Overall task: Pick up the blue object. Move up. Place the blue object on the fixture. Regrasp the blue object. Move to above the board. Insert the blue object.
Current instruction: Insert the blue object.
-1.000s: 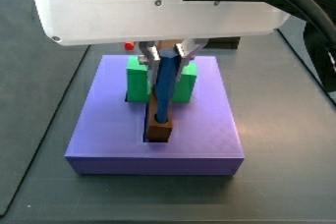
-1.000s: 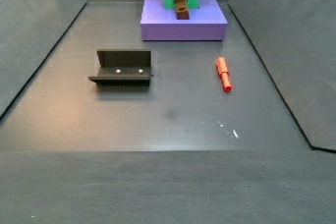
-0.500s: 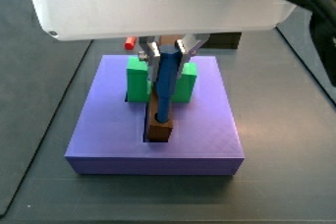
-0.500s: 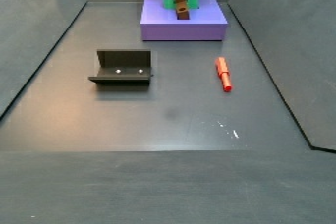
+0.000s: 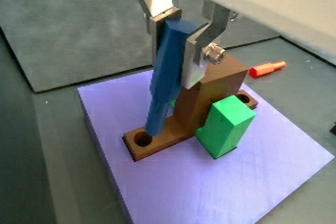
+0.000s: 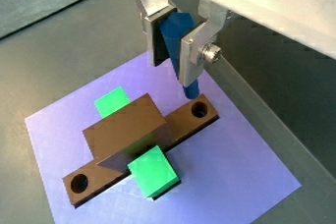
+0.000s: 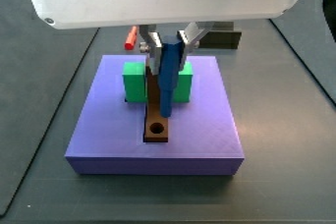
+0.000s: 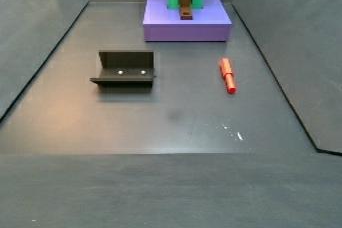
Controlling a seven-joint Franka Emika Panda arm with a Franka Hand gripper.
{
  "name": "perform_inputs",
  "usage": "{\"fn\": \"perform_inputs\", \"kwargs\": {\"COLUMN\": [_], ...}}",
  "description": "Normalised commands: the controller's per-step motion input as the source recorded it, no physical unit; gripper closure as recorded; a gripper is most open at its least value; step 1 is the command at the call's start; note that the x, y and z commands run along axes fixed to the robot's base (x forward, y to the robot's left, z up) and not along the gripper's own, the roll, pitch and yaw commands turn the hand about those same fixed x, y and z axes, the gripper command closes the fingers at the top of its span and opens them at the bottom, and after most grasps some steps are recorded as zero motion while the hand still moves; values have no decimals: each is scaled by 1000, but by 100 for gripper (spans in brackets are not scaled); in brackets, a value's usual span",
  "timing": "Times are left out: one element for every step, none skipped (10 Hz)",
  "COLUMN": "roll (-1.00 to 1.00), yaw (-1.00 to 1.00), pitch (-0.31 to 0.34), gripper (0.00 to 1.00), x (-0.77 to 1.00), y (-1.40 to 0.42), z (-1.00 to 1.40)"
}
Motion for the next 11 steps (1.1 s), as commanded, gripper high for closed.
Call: {"fn": "perform_inputs", "kwargs": {"roll": [114, 170, 233, 321, 371, 486, 414, 383, 484, 500, 500], "yaw": [37, 54, 91, 246, 269, 337, 283, 157, 49, 46, 0], "pitch": [-34, -29, 0, -10, 0, 0, 0, 14, 39, 46, 63], "gripper": [100, 100, 100, 100, 100, 100, 100, 100, 100, 100, 100], "x": [0, 0, 6, 0, 0, 0, 14, 54, 160, 186, 177], "y": [-89, -83, 0, 0, -51, -269, -271, -303, -157, -34, 0], "z": [-197, -214, -49, -151, -43, 0, 0, 0, 0, -14, -54]}}
